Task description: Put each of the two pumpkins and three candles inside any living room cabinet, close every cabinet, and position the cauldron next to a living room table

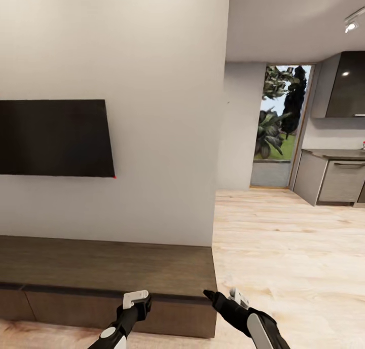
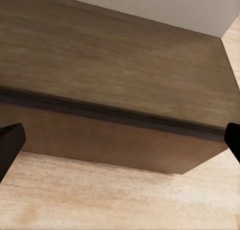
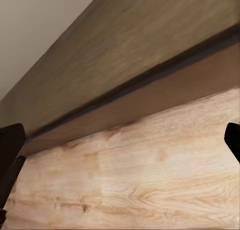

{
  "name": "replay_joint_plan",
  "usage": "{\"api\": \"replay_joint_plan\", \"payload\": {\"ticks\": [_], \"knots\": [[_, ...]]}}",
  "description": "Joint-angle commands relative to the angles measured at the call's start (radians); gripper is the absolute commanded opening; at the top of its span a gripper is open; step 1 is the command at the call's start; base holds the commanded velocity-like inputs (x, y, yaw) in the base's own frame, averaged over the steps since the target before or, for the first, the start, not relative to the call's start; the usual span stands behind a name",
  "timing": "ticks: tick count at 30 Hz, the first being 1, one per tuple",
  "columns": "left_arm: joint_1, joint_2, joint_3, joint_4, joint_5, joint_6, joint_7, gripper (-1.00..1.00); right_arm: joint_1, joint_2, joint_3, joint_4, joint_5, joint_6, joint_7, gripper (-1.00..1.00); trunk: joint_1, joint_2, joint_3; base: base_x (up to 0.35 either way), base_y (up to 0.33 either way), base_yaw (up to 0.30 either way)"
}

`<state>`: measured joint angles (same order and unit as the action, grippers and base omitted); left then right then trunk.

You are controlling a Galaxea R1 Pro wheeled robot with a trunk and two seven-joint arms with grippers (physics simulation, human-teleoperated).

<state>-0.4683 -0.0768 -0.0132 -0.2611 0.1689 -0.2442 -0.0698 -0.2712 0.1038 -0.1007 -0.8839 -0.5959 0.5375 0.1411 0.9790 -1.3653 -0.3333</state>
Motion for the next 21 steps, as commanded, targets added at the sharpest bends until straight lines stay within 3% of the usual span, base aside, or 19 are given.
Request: {"api": "replay_joint_plan", "payload": {"ticks": [1,5,8,11,13,15,19,20,21], "knots": [[-0.001,0.0,-0.001,0.001,0.01,-0.003,-0.005,1.0,-0.001,0.0,-0.006,0.014,-0.021,-0.001,0.005,1.0,0.0,-0.001,-0.001,0.0,0.0,0.0],[-0.001,0.0,-0.001,-0.001,0.011,-0.001,-0.006,1.0,-0.022,-0.002,-0.005,0.091,-0.045,-0.062,0.007,1.0,0.0,-0.001,-0.001,0.0,0.0,0.0],[-0.001,0.0,0.002,-0.002,0.011,0.002,-0.006,1.0,-0.087,-0.012,-0.005,0.24,-0.056,-0.104,0.012,1.0,0.0,-0.001,-0.001,0.0,0.0,0.0],[0.0,0.0,0.005,-0.005,0.011,0.012,-0.008,1.0,-0.169,-0.033,-0.005,0.425,-0.062,-0.128,0.093,1.0,0.0,-0.001,-0.001,0.0,0.0,0.0],[0.0,0.001,0.006,-0.014,0.012,0.035,-0.01,1.0,-0.186,-0.039,-0.005,0.467,-0.063,-0.135,0.138,1.0,0.0,-0.001,-0.001,0.0,0.0,0.0],[0.0,0.001,0.009,-0.061,0.032,0.094,-0.021,1.0,-0.201,-0.044,-0.005,0.503,-0.064,-0.141,0.18,1.0,0.0,-0.001,-0.001,0.0,0.0,0.0],[0.013,0.007,0.012,-0.252,0.101,0.235,-0.045,1.0,-0.211,-0.048,-0.004,0.529,-0.064,-0.146,0.21,1.0,0.0,-0.001,-0.001,0.0,0.0,0.0],[0.028,0.01,0.013,-0.297,0.113,0.269,-0.047,1.0,-0.212,-0.049,-0.004,0.532,-0.064,-0.146,0.212,1.0,0.0,-0.001,-0.001,0.0,0.0,0.0],[0.078,0.016,0.014,-0.404,0.129,0.341,-0.049,1.0,-0.214,-0.05,-0.004,0.536,-0.064,-0.147,0.217,1.0,0.0,-0.001,-0.001,0.0,0.0,0.0]]}}
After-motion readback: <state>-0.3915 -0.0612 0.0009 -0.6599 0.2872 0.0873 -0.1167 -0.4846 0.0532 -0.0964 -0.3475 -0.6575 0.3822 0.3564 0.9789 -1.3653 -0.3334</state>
